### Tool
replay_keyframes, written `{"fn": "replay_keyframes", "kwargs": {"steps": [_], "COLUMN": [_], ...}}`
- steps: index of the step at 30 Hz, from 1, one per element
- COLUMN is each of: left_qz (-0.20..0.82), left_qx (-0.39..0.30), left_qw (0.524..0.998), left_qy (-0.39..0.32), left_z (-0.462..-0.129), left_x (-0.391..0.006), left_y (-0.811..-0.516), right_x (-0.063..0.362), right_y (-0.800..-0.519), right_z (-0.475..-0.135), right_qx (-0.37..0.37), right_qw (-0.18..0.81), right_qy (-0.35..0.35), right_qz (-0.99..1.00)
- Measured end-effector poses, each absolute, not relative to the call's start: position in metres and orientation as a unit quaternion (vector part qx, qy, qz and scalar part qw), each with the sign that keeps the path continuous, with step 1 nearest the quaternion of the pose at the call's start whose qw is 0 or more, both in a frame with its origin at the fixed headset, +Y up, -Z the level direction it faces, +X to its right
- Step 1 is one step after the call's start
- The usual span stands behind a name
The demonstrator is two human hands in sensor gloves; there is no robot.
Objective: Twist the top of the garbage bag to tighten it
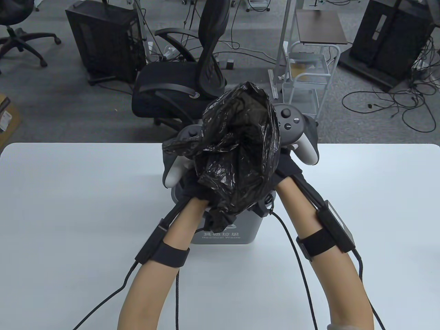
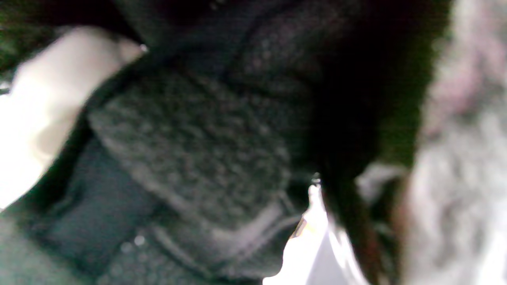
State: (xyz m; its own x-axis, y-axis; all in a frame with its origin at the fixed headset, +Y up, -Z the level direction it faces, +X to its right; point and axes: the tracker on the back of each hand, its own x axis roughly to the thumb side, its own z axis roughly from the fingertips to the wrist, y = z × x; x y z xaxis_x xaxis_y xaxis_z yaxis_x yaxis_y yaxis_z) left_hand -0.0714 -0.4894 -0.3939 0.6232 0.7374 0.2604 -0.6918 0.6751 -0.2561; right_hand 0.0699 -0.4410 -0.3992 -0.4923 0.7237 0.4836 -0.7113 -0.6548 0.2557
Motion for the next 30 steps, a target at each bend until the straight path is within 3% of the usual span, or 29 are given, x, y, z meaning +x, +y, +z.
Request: {"fn": "replay_keyframes", "kwargs": {"steps": [6,11,16,24,30], "left_qz": [0.404,0.470,0.464,0.531,0.514], "left_qx": [-0.069,-0.090,-0.076,-0.131,-0.126], "left_qw": [0.893,0.856,0.859,0.774,0.757], "left_qy": [-0.188,-0.195,-0.201,-0.318,-0.383], "left_z": [-0.396,-0.400,-0.397,-0.385,-0.359], "left_x": [-0.074,-0.078,-0.079,-0.083,-0.090], "left_y": [-0.491,-0.497,-0.493,-0.482,-0.466], "right_x": [0.075,0.078,0.083,0.103,0.119], "right_y": [-0.439,-0.434,-0.431,-0.422,-0.426], "right_z": [-0.399,-0.396,-0.395,-0.394,-0.389], "right_qx": [0.277,0.271,0.258,0.236,0.210], "right_qw": [0.434,0.425,0.425,0.492,0.557], "right_qy": [0.000,-0.017,-0.026,-0.012,0.026], "right_qz": [0.857,0.864,0.867,0.838,0.803]}}
